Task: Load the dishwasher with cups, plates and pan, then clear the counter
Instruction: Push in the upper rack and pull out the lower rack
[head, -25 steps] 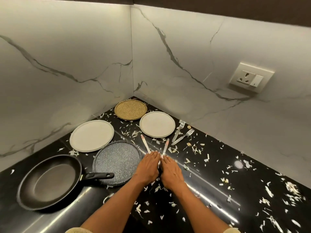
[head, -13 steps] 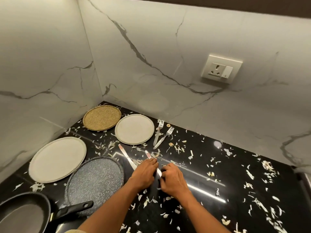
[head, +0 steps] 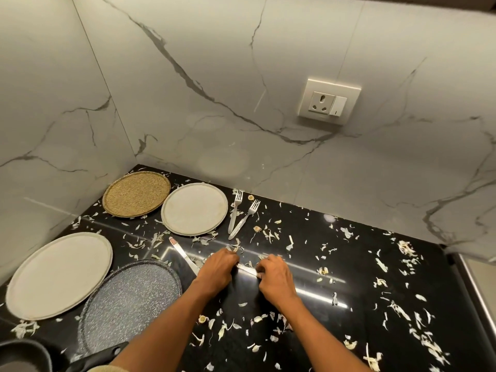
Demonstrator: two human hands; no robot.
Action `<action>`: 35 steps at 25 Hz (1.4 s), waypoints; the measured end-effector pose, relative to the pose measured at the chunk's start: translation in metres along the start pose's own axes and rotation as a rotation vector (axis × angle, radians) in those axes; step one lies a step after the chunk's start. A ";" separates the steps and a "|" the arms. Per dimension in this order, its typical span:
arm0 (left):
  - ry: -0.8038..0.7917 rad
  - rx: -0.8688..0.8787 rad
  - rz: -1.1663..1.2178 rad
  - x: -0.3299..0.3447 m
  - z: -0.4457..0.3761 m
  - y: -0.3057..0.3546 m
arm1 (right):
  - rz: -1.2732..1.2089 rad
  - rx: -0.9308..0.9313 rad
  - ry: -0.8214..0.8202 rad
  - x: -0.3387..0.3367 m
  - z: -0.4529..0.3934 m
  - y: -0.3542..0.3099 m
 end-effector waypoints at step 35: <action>-0.045 -0.049 0.119 -0.012 -0.011 -0.020 | -0.192 0.104 -0.042 -0.005 0.002 0.006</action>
Point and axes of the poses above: each hand's wrist, its own z-axis away from the middle knuckle, its own x-axis out of the palm, y = z × x, the point moved 1 cm from there along -z, towards the middle knuckle, and after that the axes turned 14 degrees about -y, right-handed, at the moved point
